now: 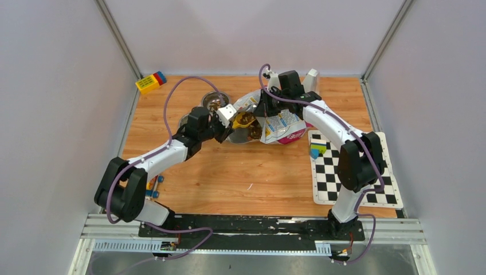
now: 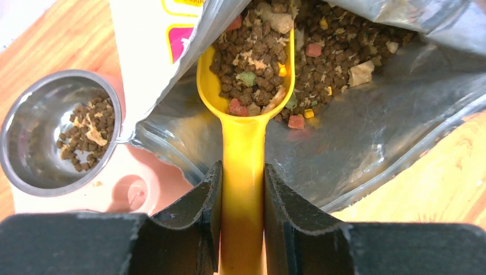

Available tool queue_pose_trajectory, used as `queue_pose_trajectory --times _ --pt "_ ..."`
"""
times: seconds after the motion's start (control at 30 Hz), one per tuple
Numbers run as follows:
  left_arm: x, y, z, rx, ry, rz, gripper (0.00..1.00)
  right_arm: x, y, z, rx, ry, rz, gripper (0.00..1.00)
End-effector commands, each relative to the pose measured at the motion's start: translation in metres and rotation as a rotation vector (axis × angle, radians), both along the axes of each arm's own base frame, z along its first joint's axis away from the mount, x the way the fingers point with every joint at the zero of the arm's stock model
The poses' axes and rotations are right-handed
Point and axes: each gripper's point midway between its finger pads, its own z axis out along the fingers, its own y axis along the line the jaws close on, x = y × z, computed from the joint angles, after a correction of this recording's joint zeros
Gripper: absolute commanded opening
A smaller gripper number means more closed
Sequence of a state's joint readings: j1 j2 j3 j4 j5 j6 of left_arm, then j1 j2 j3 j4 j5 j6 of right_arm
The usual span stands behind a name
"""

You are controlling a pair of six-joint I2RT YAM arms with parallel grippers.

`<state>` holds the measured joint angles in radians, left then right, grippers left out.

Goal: Serve the pet food
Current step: Collect the pet food from the pet food bag.

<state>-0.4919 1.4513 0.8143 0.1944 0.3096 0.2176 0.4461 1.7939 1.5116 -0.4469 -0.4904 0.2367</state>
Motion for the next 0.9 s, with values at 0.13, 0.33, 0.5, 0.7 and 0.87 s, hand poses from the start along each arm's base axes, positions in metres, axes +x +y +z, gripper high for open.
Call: queue_pose_trajectory --times 0.13,0.33,0.5,0.7,0.87 --pt "-0.016 -0.007 0.046 -0.04 -0.142 -0.146 0.0 0.003 -0.002 0.032 0.018 -0.07 0.003 0.0" --pt "-0.025 -0.004 0.036 0.004 -0.118 -0.183 0.0 0.002 -0.002 0.031 0.017 -0.068 0.003 0.0" --pt "-0.029 0.0 0.027 0.035 -0.115 -0.189 0.0 0.002 -0.001 0.031 0.022 -0.064 0.009 0.0" --pt "-0.03 0.012 0.021 0.066 -0.118 -0.155 0.0 0.0 -0.001 0.031 0.022 -0.063 0.014 0.0" --pt "-0.025 0.027 0.026 0.04 -0.115 -0.104 0.0 0.0 0.0 0.03 0.026 -0.057 0.017 0.0"
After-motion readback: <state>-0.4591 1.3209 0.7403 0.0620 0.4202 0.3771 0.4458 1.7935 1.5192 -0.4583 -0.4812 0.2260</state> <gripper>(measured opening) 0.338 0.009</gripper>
